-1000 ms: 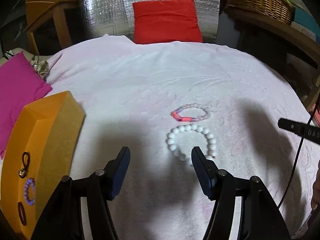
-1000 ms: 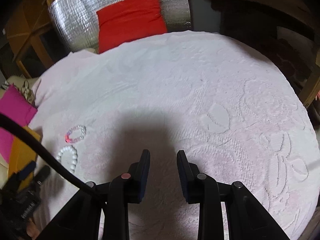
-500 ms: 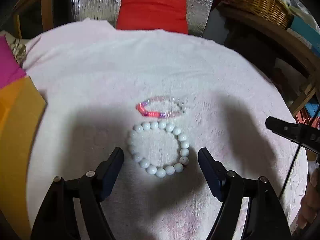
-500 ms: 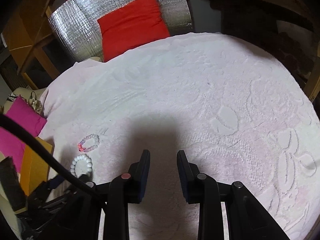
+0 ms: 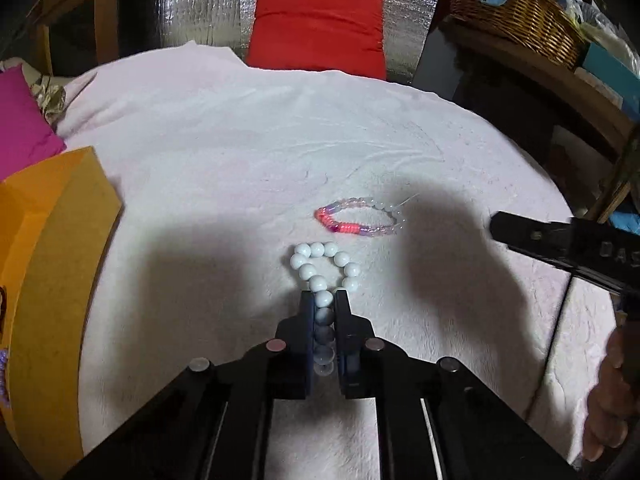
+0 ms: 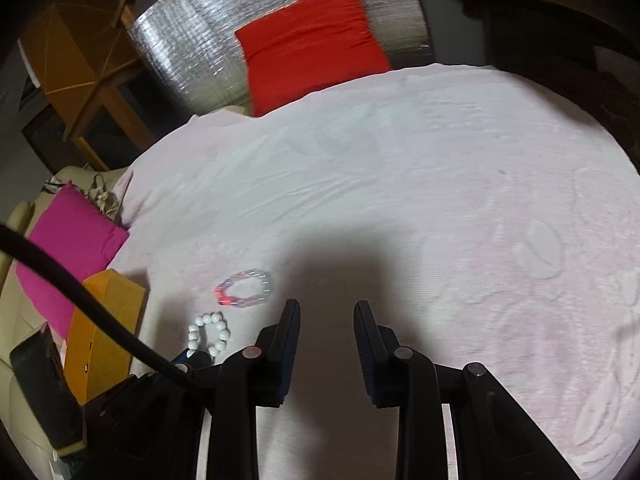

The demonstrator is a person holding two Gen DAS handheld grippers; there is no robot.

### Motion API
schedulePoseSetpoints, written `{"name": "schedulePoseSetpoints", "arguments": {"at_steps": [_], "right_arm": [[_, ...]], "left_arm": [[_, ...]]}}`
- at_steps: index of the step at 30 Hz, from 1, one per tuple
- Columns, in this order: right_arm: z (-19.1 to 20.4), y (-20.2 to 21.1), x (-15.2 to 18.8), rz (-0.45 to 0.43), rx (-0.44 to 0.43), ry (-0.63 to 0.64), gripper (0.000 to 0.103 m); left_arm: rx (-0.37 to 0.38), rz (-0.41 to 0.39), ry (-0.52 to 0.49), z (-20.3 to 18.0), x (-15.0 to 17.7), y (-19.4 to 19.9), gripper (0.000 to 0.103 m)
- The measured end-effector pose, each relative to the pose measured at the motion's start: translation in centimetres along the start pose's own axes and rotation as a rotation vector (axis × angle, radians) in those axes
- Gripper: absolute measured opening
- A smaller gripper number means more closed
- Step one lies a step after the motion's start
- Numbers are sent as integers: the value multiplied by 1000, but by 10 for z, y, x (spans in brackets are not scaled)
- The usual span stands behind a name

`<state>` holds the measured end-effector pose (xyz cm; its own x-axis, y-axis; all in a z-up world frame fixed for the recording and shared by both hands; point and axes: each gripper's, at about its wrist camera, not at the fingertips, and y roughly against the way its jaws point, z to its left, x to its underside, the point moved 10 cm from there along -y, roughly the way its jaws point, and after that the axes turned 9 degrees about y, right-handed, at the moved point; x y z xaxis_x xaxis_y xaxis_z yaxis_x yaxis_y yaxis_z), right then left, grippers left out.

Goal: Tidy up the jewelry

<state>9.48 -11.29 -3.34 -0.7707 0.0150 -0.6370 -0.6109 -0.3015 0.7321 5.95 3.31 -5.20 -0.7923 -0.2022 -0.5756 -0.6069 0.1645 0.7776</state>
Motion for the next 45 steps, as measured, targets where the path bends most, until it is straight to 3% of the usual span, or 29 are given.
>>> {"name": "schedulePoseSetpoints", "arguments": {"at_steps": [7, 14, 16, 18, 22, 24, 26, 28, 30, 33, 39, 42, 45], "right_arm": [[33, -24, -4, 10, 6, 72, 30], [32, -47, -5, 56, 70, 52, 31], [25, -47, -3, 80, 118, 63, 32], [14, -48, 5, 125, 164, 55, 38], [4, -43, 10, 128, 126, -6, 41], [4, -43, 11, 111, 90, -31, 51], [7, -43, 13, 82, 88, -19, 59], [16, -46, 15, 69, 84, 54, 81], [29, -52, 19, 84, 125, 175, 90], [37, -58, 28, 88, 258, 300, 103], [10, -45, 16, 133, 233, 168, 101], [-23, -16, -5, 64, 277, 90, 101], [-59, -7, -1, 95, 285, 3, 93]], "left_arm": [[-3, 17, -10, 13, 4, 8, 10], [-18, 35, -16, 26, 6, 10, 10], [-9, 37, -19, 27, 5, 11, 13], [-13, 41, -8, 31, 7, 12, 25], [-8, 45, 8, 32, 8, 13, 31], [-15, 46, 3, 30, 9, 13, 54], [-33, 44, -4, 29, 10, 12, 64], [-49, 60, -17, 30, 13, 9, 64], [-51, 78, -6, 33, 16, 6, 70], [-41, 84, 16, 37, 15, 6, 70], [-33, 85, 11, 38, 16, 8, 70], [-28, 87, 21, 40, 16, 6, 70], [-19, 97, 16, 37, 18, 2, 77]]}}
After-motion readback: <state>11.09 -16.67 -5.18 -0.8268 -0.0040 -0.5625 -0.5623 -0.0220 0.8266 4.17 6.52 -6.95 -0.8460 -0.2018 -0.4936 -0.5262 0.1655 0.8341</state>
